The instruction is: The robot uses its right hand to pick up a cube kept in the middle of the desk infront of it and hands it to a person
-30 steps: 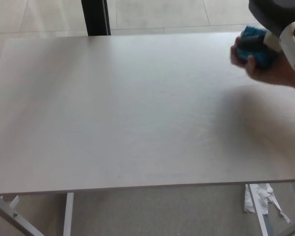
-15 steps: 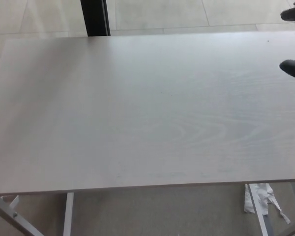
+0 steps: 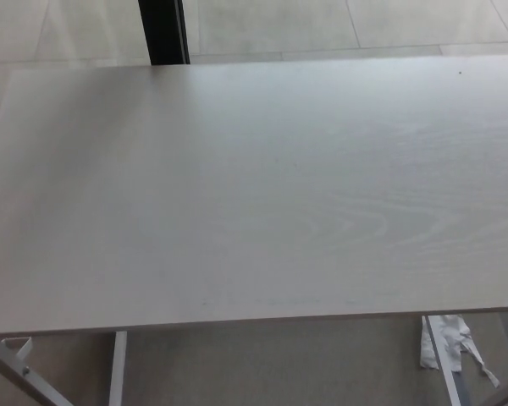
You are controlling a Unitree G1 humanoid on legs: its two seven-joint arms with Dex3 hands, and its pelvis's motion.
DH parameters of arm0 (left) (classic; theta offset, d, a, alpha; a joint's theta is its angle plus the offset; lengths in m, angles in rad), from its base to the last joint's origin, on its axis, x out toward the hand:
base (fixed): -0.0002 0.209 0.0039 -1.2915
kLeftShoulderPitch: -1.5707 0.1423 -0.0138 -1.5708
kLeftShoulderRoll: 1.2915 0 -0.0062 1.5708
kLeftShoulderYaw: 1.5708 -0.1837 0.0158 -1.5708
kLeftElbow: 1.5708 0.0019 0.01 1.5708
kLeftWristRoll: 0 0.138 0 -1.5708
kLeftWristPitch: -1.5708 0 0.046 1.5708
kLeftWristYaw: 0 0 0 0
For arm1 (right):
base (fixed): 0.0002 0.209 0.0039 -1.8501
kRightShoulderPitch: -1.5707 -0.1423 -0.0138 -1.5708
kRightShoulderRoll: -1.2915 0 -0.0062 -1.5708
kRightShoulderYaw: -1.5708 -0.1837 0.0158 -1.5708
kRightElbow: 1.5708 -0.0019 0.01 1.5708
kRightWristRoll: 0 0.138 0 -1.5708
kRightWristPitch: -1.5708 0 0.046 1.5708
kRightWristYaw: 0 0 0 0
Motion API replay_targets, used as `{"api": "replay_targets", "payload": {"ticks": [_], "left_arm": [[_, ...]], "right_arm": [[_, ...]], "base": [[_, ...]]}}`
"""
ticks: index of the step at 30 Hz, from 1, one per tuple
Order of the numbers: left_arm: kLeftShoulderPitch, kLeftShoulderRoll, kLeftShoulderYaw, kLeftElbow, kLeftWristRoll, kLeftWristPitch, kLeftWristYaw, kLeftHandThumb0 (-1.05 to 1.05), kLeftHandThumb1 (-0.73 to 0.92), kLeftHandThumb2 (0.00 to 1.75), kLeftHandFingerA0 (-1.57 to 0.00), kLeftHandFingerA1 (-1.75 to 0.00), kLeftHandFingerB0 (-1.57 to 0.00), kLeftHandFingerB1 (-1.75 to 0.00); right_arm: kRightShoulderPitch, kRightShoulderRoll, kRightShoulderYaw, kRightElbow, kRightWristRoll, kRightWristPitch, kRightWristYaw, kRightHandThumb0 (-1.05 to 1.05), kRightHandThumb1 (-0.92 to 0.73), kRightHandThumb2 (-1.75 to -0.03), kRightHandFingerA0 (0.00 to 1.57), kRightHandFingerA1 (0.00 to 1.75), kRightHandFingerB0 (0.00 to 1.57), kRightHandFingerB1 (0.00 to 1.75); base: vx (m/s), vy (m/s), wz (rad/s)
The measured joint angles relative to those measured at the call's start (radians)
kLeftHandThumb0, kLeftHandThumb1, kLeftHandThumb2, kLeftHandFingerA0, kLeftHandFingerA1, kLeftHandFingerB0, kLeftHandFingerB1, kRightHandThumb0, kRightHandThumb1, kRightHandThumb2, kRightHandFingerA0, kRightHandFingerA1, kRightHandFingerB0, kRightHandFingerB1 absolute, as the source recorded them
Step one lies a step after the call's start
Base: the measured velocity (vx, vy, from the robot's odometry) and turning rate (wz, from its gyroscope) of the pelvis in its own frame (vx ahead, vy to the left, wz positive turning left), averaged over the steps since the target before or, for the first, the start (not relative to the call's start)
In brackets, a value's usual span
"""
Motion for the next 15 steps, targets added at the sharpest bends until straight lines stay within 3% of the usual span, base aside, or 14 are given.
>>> {"api": "replay_targets", "payload": {"ticks": [1, 2, 3, 5, 8, 15], "left_arm": [[0.002, 0.000, 0.000, 0.000, 0.000, 0.000, 0.000, -1.05, 0.69, 0.98, -0.62, -1.42, -0.22, -1.37], [0.003, 0.000, 0.000, 0.000, 0.000, 0.000, 0.000, -1.05, 0.69, 0.97, -0.65, -1.43, -0.27, -1.39], [0.005, 0.000, 0.001, 0.001, 0.000, 0.000, 0.000, -1.05, 0.69, 0.96, -0.61, -1.44, -0.25, -1.40], [0.006, 0.000, 0.002, 0.001, 0.000, 0.000, 0.000, -1.05, 0.71, 0.96, -0.60, -1.43, -0.23, -1.37], [0.011, 0.000, 0.004, 0.001, 0.000, 0.000, 0.000, -1.04, 0.72, 0.97, -0.56, -1.41, -0.20, -1.32], [0.021, 0.000, 0.011, 0.001, -0.001, 0.000, 0.000, -1.05, 0.71, 0.98, -0.58, -1.44, -0.23, -1.36]], "right_arm": [[0.033, -0.006, -0.039, 0.015, 0.007, -0.007, -0.005, -0.53, -0.59, -0.58, 0.83, 0.75, 0.60, 0.43], [0.060, -0.011, -0.075, 0.031, 0.014, -0.014, -0.011, -0.55, -0.49, -0.89, 0.82, 0.82, 0.54, 0.59], [0.087, -0.015, -0.108, 0.048, 0.021, -0.022, -0.018, -0.50, -0.59, -0.58, 0.86, 0.78, 0.60, 0.43], [0.127, -0.025, -0.162, 0.083, 0.034, -0.034, -0.030, -0.51, -0.59, -0.58, 0.88, 0.72, 0.63, 0.44], [0.183, -0.050, -0.250, 0.162, 0.055, -0.058, -0.056, -0.53, -0.60, -0.59, 0.85, 0.78, 0.66, 0.44], [0.266, -0.118, -0.413, 0.414, 0.113, -0.117, -0.146, -0.49, -0.57, -0.58, 0.89, 0.70, 0.64, 0.43]], "base": [[0.00, 0.000, 0.00], [0.00, 0.000, 0.00], [0.00, 0.000, 0.00], [0.00, 0.000, 0.00], [0.00, 0.000, 0.00], [0.00, 0.000, 0.00]]}}
